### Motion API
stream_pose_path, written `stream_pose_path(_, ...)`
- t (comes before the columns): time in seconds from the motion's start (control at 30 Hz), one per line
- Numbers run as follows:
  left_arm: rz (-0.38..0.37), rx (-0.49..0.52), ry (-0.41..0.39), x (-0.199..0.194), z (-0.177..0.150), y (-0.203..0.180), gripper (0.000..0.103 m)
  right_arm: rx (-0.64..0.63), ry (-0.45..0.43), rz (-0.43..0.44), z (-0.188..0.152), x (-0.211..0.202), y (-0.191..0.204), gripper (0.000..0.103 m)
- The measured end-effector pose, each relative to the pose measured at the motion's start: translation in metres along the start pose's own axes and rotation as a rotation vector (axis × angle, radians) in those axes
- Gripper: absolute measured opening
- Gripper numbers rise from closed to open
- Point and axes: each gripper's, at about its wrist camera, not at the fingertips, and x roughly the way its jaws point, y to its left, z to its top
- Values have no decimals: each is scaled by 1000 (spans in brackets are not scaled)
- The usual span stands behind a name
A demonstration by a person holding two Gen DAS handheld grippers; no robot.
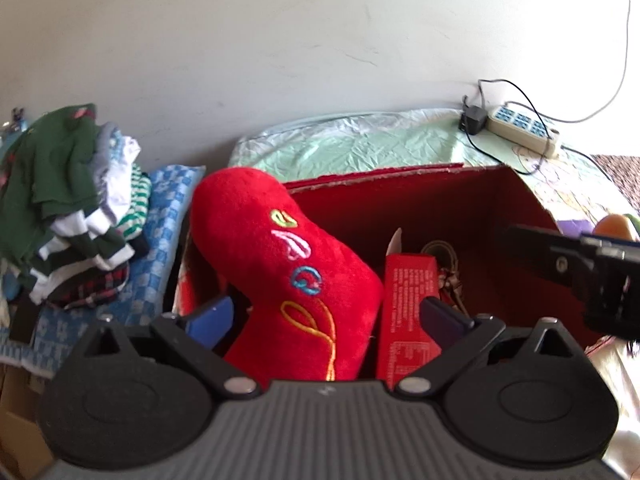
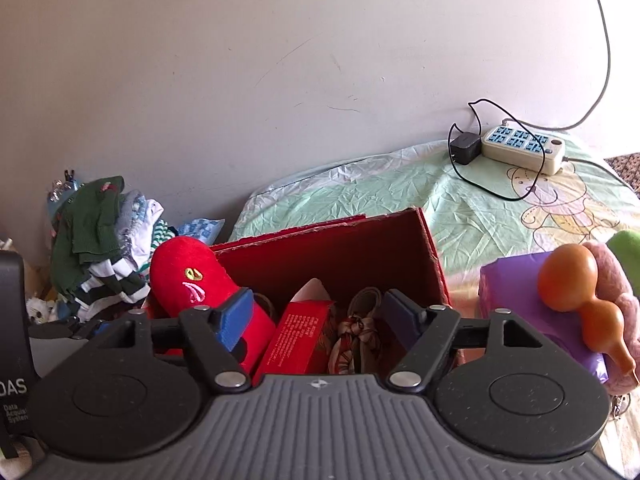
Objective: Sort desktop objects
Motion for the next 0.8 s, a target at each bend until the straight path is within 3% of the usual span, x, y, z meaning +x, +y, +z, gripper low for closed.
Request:
stream_pose_path(0.3,116,-122,-6,-17,-6,-8,102,-67,60,71,3,-4,-4,80)
stream_pose_path(0.5,219,-140,-16,-29,-10,-3,102,-146,74,-4,-1,-5,8,90)
stream_pose_path(0.67,220,-147,4,-27,-13,9,102,-142,83,-48,-2,-3,16,94)
stream_pose_path(0.8,158,-164,-8,-26,-15,21,102,-122,80,-88,-7,-3,21,97)
